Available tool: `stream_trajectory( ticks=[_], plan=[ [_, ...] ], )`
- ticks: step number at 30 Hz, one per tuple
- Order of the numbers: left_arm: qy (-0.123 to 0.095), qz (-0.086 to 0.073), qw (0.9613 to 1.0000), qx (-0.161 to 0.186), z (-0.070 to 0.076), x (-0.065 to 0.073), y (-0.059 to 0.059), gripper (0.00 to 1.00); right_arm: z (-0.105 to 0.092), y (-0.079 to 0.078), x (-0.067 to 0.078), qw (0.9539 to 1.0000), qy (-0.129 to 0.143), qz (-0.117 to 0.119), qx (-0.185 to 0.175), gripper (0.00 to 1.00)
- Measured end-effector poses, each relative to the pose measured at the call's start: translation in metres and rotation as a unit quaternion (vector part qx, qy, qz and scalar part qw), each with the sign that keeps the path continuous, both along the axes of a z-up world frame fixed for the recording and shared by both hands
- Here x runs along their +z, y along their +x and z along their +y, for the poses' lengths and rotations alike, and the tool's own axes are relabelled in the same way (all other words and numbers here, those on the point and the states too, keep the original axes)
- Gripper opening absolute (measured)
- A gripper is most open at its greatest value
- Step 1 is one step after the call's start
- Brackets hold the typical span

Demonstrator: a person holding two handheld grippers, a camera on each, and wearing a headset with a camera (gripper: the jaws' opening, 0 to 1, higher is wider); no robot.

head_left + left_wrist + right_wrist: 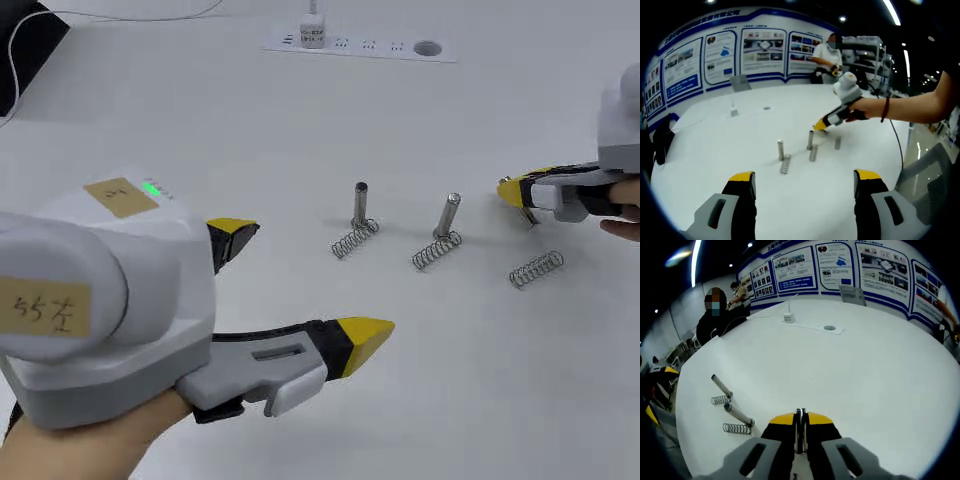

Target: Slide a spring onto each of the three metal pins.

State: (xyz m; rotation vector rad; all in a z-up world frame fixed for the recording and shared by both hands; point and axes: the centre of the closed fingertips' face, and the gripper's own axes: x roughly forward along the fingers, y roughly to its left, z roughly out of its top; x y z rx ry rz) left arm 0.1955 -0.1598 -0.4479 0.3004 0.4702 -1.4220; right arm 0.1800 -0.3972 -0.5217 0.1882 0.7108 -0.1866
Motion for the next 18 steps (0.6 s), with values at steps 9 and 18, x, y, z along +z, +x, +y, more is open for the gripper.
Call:
stream_trajectory(
  ticks=[9, 18],
  plan=[
    [-0.002, -0.004, 1.0000, -0.007, -0.002, 0.003, -0.005, 0.81, 0.006, -0.013, 0.013, 0.9999, -0.013, -0.006, 0.004, 0.08],
    [-0.004, -0.008, 0.9999, -0.012, 0.000, 0.006, -0.009, 0.81, 0.015, -0.026, 0.019, 0.9997, -0.022, -0.004, 0.006, 0.08]
  ],
)
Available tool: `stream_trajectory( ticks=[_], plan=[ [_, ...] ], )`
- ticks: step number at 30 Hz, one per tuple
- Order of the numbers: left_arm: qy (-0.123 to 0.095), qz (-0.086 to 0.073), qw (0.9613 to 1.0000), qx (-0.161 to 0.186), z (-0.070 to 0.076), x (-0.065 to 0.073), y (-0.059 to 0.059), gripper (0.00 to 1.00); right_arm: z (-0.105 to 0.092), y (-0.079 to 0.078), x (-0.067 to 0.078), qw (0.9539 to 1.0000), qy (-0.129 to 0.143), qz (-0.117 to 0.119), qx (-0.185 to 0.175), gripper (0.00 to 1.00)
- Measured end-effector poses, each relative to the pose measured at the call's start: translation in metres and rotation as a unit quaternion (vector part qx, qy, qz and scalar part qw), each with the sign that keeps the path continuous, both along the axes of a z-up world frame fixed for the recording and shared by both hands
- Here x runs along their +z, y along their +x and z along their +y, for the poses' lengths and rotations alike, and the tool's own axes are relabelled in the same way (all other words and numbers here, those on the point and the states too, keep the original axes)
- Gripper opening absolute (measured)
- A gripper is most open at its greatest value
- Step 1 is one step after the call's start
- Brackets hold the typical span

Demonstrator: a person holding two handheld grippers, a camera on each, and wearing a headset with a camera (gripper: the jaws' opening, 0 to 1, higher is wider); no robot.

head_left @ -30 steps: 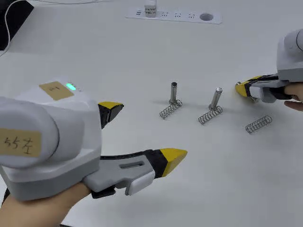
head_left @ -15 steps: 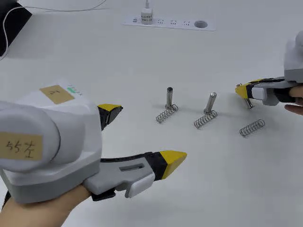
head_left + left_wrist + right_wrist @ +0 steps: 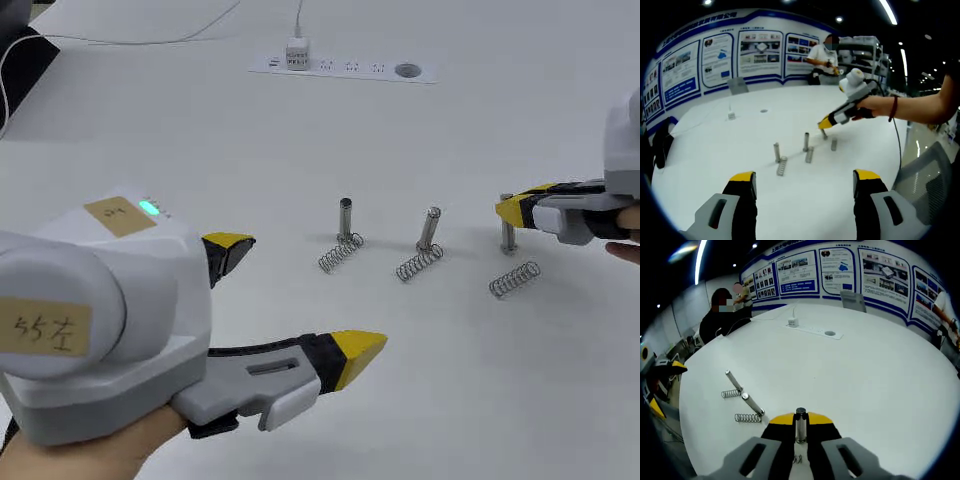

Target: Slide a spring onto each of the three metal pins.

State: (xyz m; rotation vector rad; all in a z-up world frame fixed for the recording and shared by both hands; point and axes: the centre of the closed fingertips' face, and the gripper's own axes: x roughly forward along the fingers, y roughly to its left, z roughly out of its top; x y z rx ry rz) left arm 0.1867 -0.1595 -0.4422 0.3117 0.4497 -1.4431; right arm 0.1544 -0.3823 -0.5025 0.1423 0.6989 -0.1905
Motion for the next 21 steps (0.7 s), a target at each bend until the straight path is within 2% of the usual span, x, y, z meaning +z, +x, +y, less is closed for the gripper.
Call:
stream_trajectory(
  ticks=[9, 21],
  plan=[
    [-0.002, -0.002, 1.0000, -0.001, 0.003, 0.002, -0.003, 0.80, 0.010, -0.013, 0.003, 0.9998, -0.013, 0.011, 0.005, 0.08],
    [-0.006, -0.006, 1.0000, 0.001, 0.005, 0.005, -0.003, 0.79, 0.015, -0.020, 0.003, 0.9992, -0.030, 0.022, 0.013, 0.09]
  ],
)
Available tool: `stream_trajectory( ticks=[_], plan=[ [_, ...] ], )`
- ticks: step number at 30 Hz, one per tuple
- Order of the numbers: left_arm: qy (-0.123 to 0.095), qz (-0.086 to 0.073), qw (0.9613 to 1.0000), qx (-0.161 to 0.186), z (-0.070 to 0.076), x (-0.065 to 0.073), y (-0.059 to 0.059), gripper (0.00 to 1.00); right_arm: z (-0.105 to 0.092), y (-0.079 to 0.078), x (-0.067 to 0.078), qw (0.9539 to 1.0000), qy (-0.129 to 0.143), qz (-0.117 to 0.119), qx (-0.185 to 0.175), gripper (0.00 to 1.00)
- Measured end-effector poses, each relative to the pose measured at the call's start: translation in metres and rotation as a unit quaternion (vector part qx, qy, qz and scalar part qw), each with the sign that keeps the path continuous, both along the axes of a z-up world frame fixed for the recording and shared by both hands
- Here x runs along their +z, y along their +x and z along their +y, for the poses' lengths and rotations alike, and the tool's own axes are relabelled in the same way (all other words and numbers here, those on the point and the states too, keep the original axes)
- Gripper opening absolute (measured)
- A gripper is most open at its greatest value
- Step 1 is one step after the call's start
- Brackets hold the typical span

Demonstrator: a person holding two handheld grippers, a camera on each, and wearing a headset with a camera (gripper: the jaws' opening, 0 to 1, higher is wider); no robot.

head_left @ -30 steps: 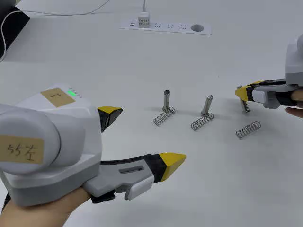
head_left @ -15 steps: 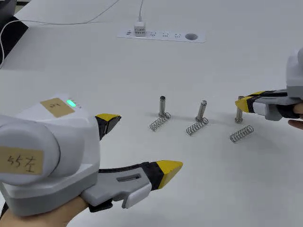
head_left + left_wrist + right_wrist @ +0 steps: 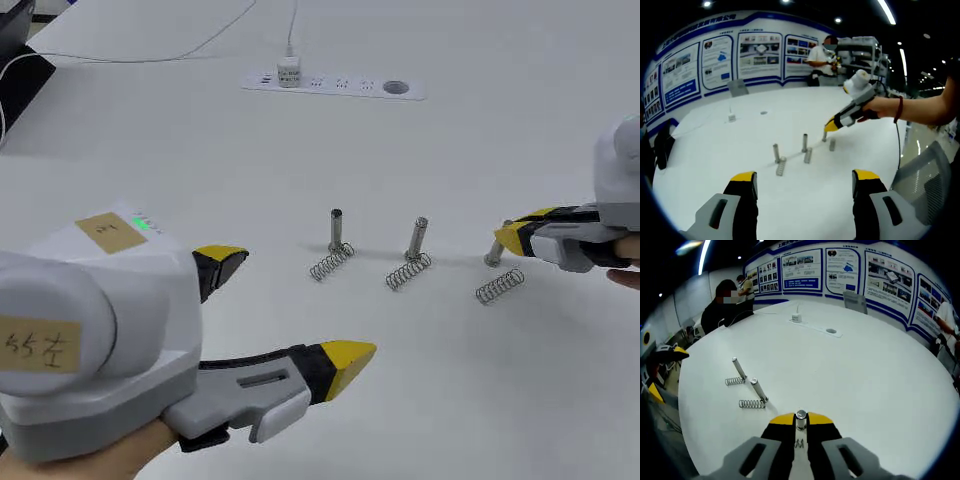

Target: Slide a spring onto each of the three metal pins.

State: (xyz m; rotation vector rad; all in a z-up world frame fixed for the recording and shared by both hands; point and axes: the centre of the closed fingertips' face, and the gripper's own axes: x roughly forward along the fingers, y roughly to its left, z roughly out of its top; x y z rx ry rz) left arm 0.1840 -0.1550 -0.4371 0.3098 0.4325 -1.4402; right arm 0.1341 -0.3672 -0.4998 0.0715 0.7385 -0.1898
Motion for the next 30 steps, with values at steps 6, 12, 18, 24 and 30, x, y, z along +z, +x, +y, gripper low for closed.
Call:
stream_trajectory(
  ticks=[6, 12, 18, 24, 30],
  plan=[
    [0.002, -0.001, 1.0000, 0.003, 0.002, -0.001, 0.001, 0.78, -0.001, 0.000, 0.000, 0.9999, 0.004, 0.002, -0.010, 0.09],
    [0.002, -0.003, 1.0000, 0.005, 0.004, 0.000, 0.002, 0.78, 0.000, 0.002, 0.005, 0.9994, 0.020, -0.017, -0.024, 0.12],
    [0.007, -0.006, 0.9999, 0.006, 0.004, -0.002, 0.005, 0.77, 0.000, 0.001, 0.010, 0.9990, 0.021, -0.027, -0.029, 0.18],
    [0.012, -0.013, 0.9998, 0.006, 0.002, -0.006, 0.011, 0.74, 0.005, 0.001, 0.019, 0.9981, 0.025, -0.051, -0.023, 0.24],
    [0.013, -0.021, 0.9997, 0.003, -0.004, -0.011, 0.018, 0.72, 0.012, 0.001, 0.031, 0.9955, 0.037, -0.087, -0.013, 0.29]
  ],
)
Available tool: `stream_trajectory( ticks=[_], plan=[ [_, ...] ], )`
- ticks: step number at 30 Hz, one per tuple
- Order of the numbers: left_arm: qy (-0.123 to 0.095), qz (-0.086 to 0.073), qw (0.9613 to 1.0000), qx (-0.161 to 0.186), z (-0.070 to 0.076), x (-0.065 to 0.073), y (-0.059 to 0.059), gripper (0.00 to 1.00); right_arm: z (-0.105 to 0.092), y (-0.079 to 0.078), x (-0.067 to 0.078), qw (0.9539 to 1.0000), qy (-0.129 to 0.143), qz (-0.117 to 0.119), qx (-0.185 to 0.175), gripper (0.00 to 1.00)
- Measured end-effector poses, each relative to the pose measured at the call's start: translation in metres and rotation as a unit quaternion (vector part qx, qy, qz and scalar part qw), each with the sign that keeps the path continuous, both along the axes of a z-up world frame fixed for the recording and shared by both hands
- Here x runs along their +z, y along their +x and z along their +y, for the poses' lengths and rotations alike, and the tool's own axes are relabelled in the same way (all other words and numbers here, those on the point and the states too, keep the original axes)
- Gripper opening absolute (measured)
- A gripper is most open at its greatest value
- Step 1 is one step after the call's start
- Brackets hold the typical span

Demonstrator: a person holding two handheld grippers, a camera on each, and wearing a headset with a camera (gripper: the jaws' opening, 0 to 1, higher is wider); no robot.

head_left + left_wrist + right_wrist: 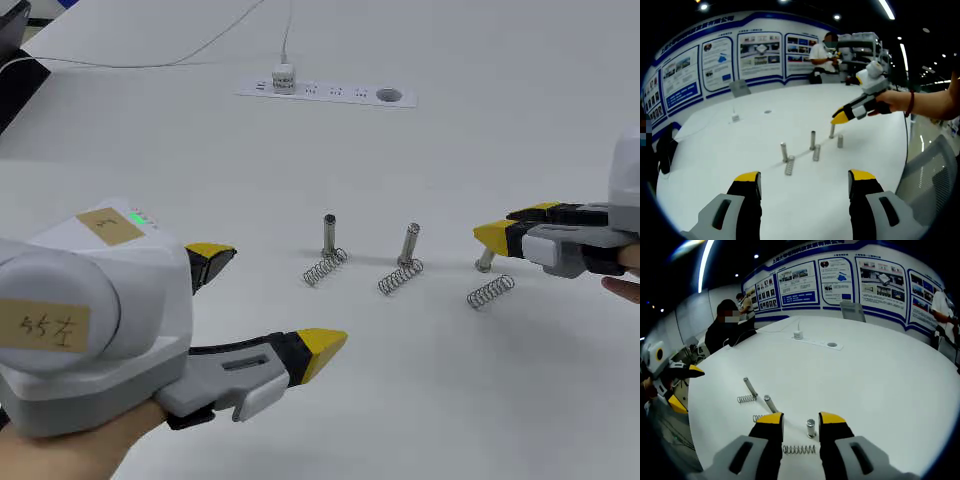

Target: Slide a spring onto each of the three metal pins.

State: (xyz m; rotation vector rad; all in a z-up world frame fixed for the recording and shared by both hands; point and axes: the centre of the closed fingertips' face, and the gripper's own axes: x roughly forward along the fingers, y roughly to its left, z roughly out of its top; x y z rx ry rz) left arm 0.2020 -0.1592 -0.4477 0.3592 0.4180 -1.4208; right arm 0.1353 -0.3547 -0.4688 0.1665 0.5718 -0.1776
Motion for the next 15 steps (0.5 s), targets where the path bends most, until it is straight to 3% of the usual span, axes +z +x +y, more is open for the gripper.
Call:
stream_trajectory(
  ticks=[8, 10, 15],
  plan=[
    [0.009, 0.001, 1.0000, -0.002, -0.008, -0.013, 0.010, 0.68, 0.010, -0.001, 0.011, 0.9993, 0.001, -0.036, 0.011, 0.35],
    [0.008, 0.013, 0.9999, 0.002, -0.011, -0.016, 0.013, 0.66, 0.013, -0.002, 0.015, 0.9987, 0.002, -0.047, 0.017, 0.37],
    [0.010, 0.020, 0.9998, -0.002, -0.020, -0.022, 0.017, 0.63, 0.023, -0.004, 0.020, 0.9973, 0.005, -0.068, 0.029, 0.41]
  ],
)
